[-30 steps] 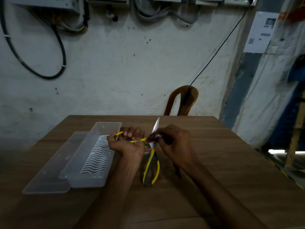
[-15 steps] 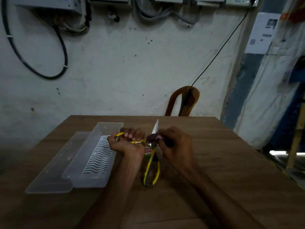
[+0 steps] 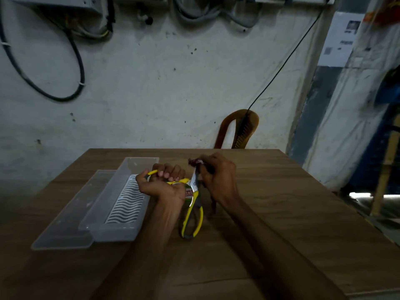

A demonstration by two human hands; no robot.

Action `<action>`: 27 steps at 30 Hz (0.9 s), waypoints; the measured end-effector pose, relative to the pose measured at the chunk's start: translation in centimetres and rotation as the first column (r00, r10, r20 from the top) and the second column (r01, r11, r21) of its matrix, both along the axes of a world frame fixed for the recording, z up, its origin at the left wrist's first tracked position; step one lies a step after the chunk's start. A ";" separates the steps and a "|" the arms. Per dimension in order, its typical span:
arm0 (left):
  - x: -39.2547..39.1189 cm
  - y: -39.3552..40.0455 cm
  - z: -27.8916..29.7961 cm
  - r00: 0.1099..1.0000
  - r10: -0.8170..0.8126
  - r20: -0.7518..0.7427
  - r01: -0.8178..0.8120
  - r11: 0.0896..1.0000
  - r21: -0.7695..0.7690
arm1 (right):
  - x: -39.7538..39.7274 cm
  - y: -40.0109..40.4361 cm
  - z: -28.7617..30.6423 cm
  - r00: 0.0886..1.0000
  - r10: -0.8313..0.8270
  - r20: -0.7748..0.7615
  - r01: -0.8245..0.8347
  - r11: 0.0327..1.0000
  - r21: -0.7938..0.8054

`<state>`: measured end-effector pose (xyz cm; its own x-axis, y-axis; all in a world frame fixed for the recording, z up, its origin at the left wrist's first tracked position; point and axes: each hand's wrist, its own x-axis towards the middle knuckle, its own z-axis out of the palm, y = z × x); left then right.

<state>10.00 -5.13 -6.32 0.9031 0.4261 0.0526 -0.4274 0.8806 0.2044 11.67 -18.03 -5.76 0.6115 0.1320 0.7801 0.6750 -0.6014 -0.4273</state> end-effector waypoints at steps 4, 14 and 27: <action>-0.7 -1.0 0.2 0.999 -0.044 0.009 0.044 0.999 -0.010 | 2.8 -1.8 2.5 0.983 -0.112 -0.147 0.123 0.990 0.067; -0.4 -0.6 0.2 0.999 -0.033 -0.007 0.032 0.999 -0.030 | -5.2 -5.7 1.2 0.854 0.310 -0.417 0.117 0.667 0.736; -0.5 -0.3 0.3 1.000 0.013 0.001 -0.013 1.000 -0.007 | -4.8 -0.1 -4.0 0.998 -0.060 0.010 0.060 0.997 -0.041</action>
<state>9.49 -5.39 -6.05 0.8974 0.4384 0.0499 -0.4391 0.8764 0.1975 6.89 -18.17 -9.80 0.6124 0.1274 0.7802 0.6409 -0.6578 -0.3957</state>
